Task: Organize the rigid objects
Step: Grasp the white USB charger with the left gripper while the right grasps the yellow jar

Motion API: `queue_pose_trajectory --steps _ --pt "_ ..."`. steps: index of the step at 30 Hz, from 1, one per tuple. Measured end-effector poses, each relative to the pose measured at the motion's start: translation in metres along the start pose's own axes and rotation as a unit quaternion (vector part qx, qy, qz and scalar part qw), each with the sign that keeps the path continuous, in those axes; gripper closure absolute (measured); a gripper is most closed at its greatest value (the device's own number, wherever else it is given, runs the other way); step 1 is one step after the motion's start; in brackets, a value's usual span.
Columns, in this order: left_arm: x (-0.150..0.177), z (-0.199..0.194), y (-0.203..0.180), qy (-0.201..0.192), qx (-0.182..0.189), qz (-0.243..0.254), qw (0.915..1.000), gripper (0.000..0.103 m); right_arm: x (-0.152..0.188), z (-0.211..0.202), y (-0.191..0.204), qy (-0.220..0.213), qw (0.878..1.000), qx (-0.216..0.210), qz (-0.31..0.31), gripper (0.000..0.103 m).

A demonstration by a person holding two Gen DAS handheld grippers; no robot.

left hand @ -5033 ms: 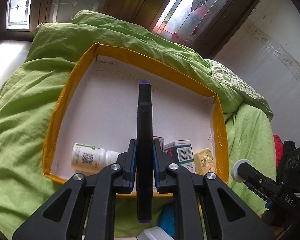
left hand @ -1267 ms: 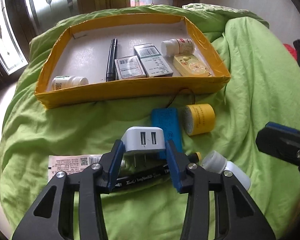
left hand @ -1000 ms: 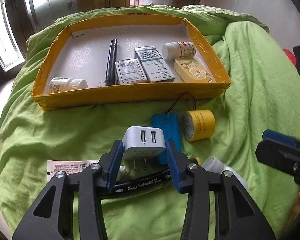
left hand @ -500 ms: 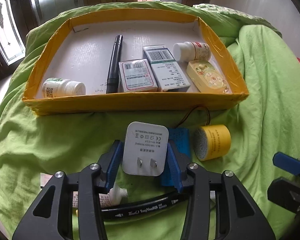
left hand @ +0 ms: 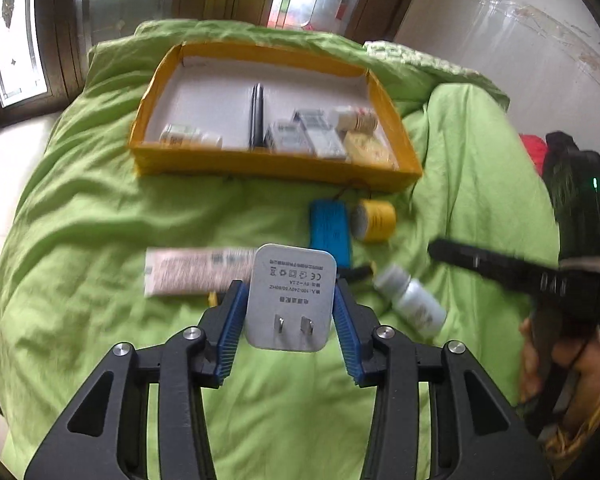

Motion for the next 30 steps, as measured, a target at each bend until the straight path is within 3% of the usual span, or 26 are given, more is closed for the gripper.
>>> queue_pose_trajectory --steps 5,7,10,13,16,18,27,30 --pt "0.029 0.028 0.002 0.037 0.009 -0.042 0.9984 0.062 -0.007 0.007 0.006 0.004 1.0 -0.003 0.01 0.026" --pt "0.03 0.033 -0.002 0.041 0.0 -0.032 0.9986 0.062 -0.017 0.01 0.011 0.014 1.0 -0.02 0.014 0.026" --pt "0.03 0.034 -0.005 0.041 -0.002 -0.023 0.9989 0.062 -0.036 0.021 0.022 0.017 1.0 0.003 -0.007 0.027" --pt "0.033 0.039 -0.002 0.045 -0.007 -0.024 0.9987 0.063 -0.048 0.043 0.022 0.037 0.999 0.037 -0.012 0.042" --pt "0.034 0.042 -0.003 0.047 -0.016 -0.014 0.9987 0.063 -0.048 0.067 0.018 0.062 0.997 0.04 -0.006 0.054" --pt "0.033 0.043 -0.004 0.045 -0.02 -0.007 0.9988 0.063 -0.043 0.075 0.011 0.075 0.996 0.039 -0.001 0.068" --pt "0.036 0.043 0.001 0.048 -0.016 -0.015 0.9986 0.063 -0.035 0.052 0.009 0.057 0.998 0.013 -0.005 0.07" --pt "0.034 0.045 0.001 0.047 -0.018 -0.016 0.9986 0.063 -0.031 0.051 0.013 0.06 0.998 0.025 -0.021 0.07"
Point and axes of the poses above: each gripper's, at about its wrist camera, not at the fingertips, and z roughly the way its jaws point, y to its left, x to its underside, the point moved 3 cm from there along z, roughly the way its jaws point, and after that the axes turned 2 degrees about y, right-handed, at the moved point
